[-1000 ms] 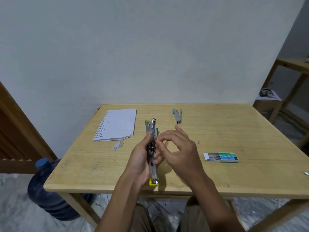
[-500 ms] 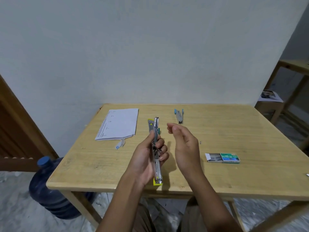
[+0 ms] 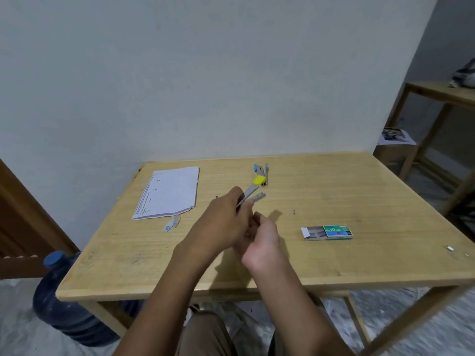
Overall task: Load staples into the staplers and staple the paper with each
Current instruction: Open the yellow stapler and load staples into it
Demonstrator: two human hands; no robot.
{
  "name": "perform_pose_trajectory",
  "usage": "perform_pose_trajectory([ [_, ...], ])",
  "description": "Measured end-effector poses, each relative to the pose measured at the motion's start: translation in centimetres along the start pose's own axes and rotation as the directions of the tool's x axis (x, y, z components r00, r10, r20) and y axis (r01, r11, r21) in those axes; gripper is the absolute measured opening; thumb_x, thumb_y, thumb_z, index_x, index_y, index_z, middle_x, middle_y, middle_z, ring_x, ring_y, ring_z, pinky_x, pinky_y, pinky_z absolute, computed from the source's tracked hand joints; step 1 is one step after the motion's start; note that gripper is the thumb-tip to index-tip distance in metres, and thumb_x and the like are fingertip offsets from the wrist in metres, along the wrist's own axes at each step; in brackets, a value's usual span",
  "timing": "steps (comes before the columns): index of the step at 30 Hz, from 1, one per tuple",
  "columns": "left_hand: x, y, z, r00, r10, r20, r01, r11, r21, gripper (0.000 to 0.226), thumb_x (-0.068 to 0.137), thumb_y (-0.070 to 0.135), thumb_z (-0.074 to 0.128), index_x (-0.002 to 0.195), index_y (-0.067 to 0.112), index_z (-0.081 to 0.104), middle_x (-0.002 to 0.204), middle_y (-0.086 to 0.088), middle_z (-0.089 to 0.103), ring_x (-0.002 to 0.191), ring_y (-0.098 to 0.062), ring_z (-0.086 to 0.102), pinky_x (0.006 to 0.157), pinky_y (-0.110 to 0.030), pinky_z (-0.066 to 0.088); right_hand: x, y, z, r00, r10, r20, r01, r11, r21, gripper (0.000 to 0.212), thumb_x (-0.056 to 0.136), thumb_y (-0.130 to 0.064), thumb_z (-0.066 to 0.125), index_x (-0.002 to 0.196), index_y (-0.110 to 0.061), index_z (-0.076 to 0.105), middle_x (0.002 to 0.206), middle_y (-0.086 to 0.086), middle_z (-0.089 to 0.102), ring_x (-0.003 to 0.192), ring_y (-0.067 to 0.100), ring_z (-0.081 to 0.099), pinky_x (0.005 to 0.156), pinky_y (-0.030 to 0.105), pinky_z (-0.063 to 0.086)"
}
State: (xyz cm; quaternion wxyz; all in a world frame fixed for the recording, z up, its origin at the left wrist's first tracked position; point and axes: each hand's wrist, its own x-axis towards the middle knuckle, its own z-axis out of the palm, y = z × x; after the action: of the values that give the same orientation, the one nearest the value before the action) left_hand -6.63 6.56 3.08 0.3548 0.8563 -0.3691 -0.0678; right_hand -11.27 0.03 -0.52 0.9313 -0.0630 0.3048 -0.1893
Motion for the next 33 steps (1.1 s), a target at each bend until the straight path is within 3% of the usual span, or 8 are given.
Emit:
perform_pose_trajectory([
  [3,0.3,-0.9,0.6,0.988,-0.147,0.054,0.155,0.872,-0.464,0.029,0.101,0.037,0.048,0.084,0.013,0.05,0.062,-0.002,0.051,0.047,-0.012,0.043,0.046,-0.024,0.034,0.6,-1.6,-0.3,0.995,-0.1,-0.007,0.101,0.994,0.04,0.031,0.103,-0.022,0.041,0.084,-0.012,0.063,0.057,-0.001,0.056,0.049,0.011,0.052,0.041,0.021,0.046],
  [6,0.1,-2.3,2.1,0.933,-0.233,0.274,0.353,0.445,-0.823,0.026,0.102,0.033,0.048,0.088,0.012,0.046,0.058,-0.006,0.044,0.043,-0.013,0.033,0.039,-0.021,0.027,0.6,-4.6,-0.8,0.936,-0.346,0.064,0.346,0.871,-0.349,0.027,0.101,-0.027,0.044,0.081,-0.015,0.057,0.054,-0.007,0.039,0.04,0.007,0.026,0.035,0.02,0.02],
  [9,0.0,-3.3,3.8,0.883,-0.175,0.435,0.452,0.068,-0.889,0.025,0.101,0.031,0.048,0.086,0.011,0.046,0.055,-0.003,0.039,0.042,-0.012,0.03,0.033,-0.019,0.023,1.1,-7.5,-0.7,0.801,-0.527,0.284,0.498,0.325,-0.804,0.032,0.099,-0.036,0.047,0.076,-0.018,0.06,0.062,-0.004,0.044,0.052,0.012,0.037,0.048,0.027,0.031],
  [11,0.0,-3.6,4.8,0.861,-0.134,0.49,0.485,-0.07,-0.872,0.032,0.1,0.033,0.047,0.076,0.011,0.046,0.055,-0.002,0.034,0.038,-0.011,0.031,0.032,-0.018,0.022,2.2,-9.1,-0.6,0.753,-0.513,0.412,0.428,-0.095,-0.899,0.038,0.099,-0.042,0.046,0.074,-0.019,0.065,0.065,-0.005,0.056,0.064,0.018,0.056,0.064,0.033,0.043],
  [13,0.0,-3.6,5.6,0.843,-0.08,0.532,0.514,-0.17,-0.841,0.04,0.099,0.035,0.047,0.068,0.011,0.047,0.055,-0.002,0.033,0.038,-0.011,0.029,0.032,-0.017,0.024,3.3,-10.2,-0.6,0.791,-0.413,0.451,0.322,-0.347,-0.881,0.043,0.099,-0.047,0.043,0.08,-0.019,0.069,0.071,-0.013,0.064,0.077,0.019,0.067,0.077,0.034,0.05],
  [19,0.1,-3.7,5.9,0.832,-0.048,0.553,0.539,-0.173,-0.825,0.052,0.099,0.037,0.047,0.055,0.01,0.053,0.053,-0.003,0.032,0.039,-0.011,0.028,0.032,-0.019,0.03,4.8,-12.1,-1.0,0.886,-0.205,0.416,0.205,-0.632,-0.748,0.046,0.102,-0.047,0.039,0.096,-0.013,0.07,0.1,0.0,0.072,0.093,0.021,0.067,0.091,0.041,0.052],
  [29,0.4,-3.9,6.4,0.841,-0.101,0.531,0.513,-0.161,-0.843,0.043,0.1,0.03,0.047,0.064,0.009,0.052,0.053,-0.004,0.037,0.038,-0.011,0.032,0.034,-0.018,0.023,-0.1,-16.3,-3.2,0.76,-0.381,0.526,0.229,-0.601,-0.766,0.016,0.097,-0.042,0.054,0.091,-0.034,0.066,0.093,-0.021,0.065,0.079,-0.002,0.061,0.071,0.029,0.049],
  [33,0.7,-4.0,6.9,0.853,-0.125,0.507,0.491,-0.134,-0.861,0.026,0.1,0.028,0.049,0.081,0.011,0.047,0.055,-0.004,0.04,0.038,-0.011,0.034,0.032,-0.018,0.025,-1.8,-17.6,-5.9,0.833,-0.337,0.438,0.107,-0.68,-0.726,0.007,0.091,-0.037,0.064,0.086,-0.039,0.068,0.094,-0.023,0.06,0.08,0.0,0.057,0.068,0.028,0.047],
])
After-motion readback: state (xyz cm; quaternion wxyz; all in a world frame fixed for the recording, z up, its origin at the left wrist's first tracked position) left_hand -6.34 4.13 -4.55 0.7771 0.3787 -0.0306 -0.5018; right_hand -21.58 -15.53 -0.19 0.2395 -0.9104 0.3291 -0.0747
